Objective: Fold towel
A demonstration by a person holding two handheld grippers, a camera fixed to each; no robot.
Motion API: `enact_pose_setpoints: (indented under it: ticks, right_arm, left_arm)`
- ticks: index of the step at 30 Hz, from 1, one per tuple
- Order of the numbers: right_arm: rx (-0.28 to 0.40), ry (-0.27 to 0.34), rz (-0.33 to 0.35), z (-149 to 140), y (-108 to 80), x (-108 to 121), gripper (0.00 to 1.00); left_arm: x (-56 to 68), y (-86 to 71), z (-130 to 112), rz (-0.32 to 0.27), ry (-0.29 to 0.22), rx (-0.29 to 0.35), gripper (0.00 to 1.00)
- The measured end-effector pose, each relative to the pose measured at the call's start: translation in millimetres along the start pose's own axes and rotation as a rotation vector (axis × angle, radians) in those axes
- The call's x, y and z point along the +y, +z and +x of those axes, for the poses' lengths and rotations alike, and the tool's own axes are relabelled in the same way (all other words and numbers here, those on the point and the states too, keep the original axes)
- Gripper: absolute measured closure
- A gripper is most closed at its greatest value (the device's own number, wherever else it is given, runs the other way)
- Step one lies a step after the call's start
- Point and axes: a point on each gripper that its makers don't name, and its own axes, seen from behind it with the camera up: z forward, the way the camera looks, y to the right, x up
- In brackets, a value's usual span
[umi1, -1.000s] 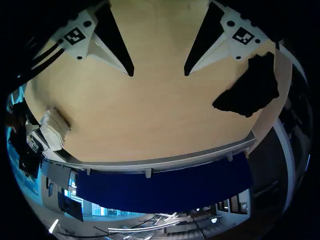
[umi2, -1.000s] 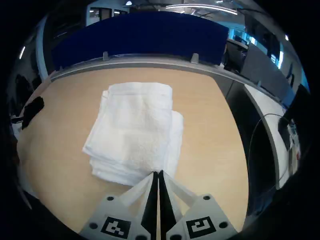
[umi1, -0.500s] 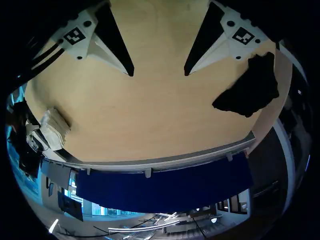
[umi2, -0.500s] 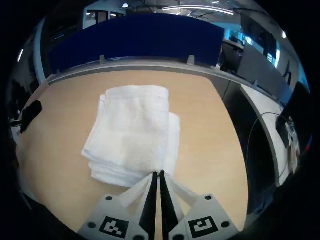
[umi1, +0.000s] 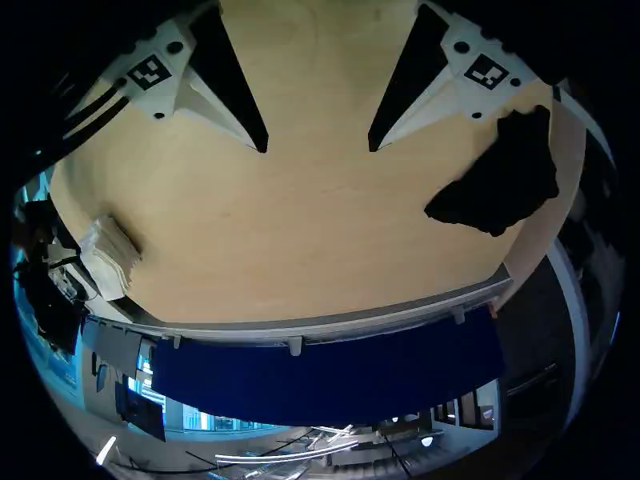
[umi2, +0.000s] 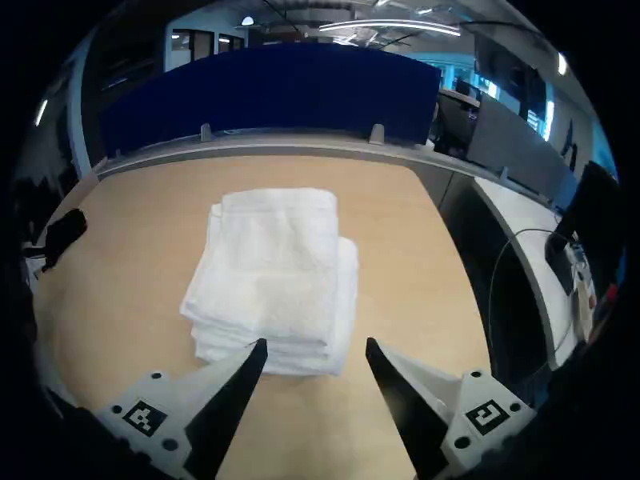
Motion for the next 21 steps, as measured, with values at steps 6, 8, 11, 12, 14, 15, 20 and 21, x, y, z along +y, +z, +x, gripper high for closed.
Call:
enact_pose_setpoints:
  ticks: [6, 8, 11, 12, 14, 15, 20, 21]
  right_arm:
    - [0.024, -0.007, 0.007, 13, 0.9, -8, 0.00]
    - [0.034, -0.006, 0.011, 19, 2.2, -10, 0.00]
    - [0.044, -0.007, 0.018, 28, 5.0, -14, 0.00]
    - [0.047, -0.009, 0.020, 31, 6.4, -15, 0.00]
    - [0.052, -0.015, 0.024, 37, 9.5, -17, 0.00]
    - [0.055, -0.017, 0.026, 40, 11.3, -19, 0.00]
    - [0.068, -0.034, 0.032, 59, 23.3, -26, 0.00]
    - [0.070, -0.036, 0.033, 63, 26.3, -27, 0.00]
  left_arm:
    - [0.1, -0.3, 1, 0.000, 0.000, 0.001, 0.07]
    - [-0.3, -0.5, 1, 0.000, -0.002, 0.001, 0.07]
    - [-1.3, -1.2, 1, 0.002, -0.004, 0.002, 0.07]
    - [-1.8, -1.6, 1, 0.003, -0.004, 0.002, 0.07]
    - [-2.9, -2.3, 1, 0.004, -0.004, 0.002, 0.07]
    - [-3.5, -2.7, 1, 0.005, -0.005, 0.002, 0.07]
    - [-6.8, -5.0, 0, 0.014, -0.011, 0.003, 0.07]
    - [-7.5, -5.5, 0, 0.016, -0.013, 0.003, 0.07]
